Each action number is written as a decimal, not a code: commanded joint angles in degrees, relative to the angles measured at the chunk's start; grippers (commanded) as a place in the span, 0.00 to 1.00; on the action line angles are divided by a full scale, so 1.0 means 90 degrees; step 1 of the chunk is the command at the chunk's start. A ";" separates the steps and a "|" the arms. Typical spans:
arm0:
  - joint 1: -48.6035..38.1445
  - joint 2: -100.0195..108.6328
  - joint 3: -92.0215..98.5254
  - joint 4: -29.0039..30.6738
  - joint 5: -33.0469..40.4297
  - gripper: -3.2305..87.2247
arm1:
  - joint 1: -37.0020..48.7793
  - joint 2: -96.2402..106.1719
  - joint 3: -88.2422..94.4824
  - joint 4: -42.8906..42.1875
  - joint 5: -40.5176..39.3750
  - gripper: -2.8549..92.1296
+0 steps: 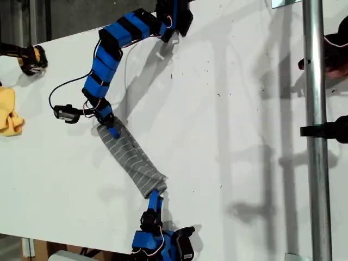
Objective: Grasp corners of a towel and fold twice.
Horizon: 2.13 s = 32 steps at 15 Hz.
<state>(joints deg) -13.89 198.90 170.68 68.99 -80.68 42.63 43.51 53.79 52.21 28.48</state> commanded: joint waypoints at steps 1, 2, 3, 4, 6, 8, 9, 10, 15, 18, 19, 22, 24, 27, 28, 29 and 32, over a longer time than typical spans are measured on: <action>0.0020 0.0049 -0.0078 0.0010 -0.0039 0.29 | 0.0195 0.0889 -0.0273 0.0742 -0.0205 0.42; 0.0000 0.0049 -0.0078 0.0000 -0.0020 0.29 | 0.0225 0.1162 -0.0195 0.0879 -0.0283 0.42; -0.0020 0.0049 -0.0078 0.0000 -0.0010 0.29 | 0.0234 0.1387 -0.0127 0.0918 -0.0332 0.42; -0.0020 0.0049 -0.0078 -0.0010 -0.0010 0.29 | 0.0254 0.1533 -0.0117 0.0928 -0.0342 0.42; -0.0020 0.0049 -0.0098 -0.0010 -0.0010 0.29 | 0.0322 0.1543 -0.0156 0.0771 -0.0352 0.42; 0.0000 0.0049 -0.0098 -0.0010 -0.0010 0.29 | 0.0381 0.1172 -0.0293 0.0537 -0.0420 0.42; 0.0010 0.0049 -0.0098 0.0000 -0.0020 0.29 | 0.0420 0.0918 -0.0361 0.0420 -0.0459 0.42; 0.0020 0.0049 -0.0098 0.0010 -0.0039 0.29 | 0.0479 0.0645 -0.0439 0.0283 -0.0508 0.41; -0.0039 0.0049 -0.0039 -0.0010 -0.0029 0.29 | 0.0273 -0.0156 -0.0654 0.0137 -0.0527 0.40; -0.0088 0.0049 -0.0049 -0.0020 0.0010 0.29 | -0.0195 -0.0146 -0.0654 0.0049 -0.0469 0.39; -0.0078 0.0049 -0.0049 -0.0010 0.0000 0.29 | -0.0332 -0.0127 -0.0645 0.0088 -0.0508 0.37; -0.0049 0.0049 -0.0039 -0.0010 -0.0020 0.29 | -0.0684 0.0059 -0.0576 0.0244 -0.0547 0.26; -0.0059 0.0049 -0.0039 -0.0010 -0.0010 0.29 | -0.0830 0.0234 -0.0439 0.0264 -0.0576 0.21; -0.0078 0.0049 -0.0049 -0.0010 0.0020 0.29 | -0.0869 0.0566 -0.0156 0.0459 -0.0615 0.03; -0.0068 0.0049 -0.0049 -0.0010 0.0020 0.29 | -0.0830 0.0830 0.0137 0.0459 -0.0615 0.03; -0.0068 0.0049 -0.0049 -0.0010 0.0020 0.29 | -0.0752 0.1191 0.0547 0.0449 -0.0508 0.03; -0.0068 0.0049 -0.0059 -0.0010 0.0039 0.29 | -0.0645 0.2998 0.2676 0.0078 -0.0020 0.03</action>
<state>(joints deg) -13.89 198.90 170.95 68.99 -80.51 36.30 58.71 72.07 54.58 26.54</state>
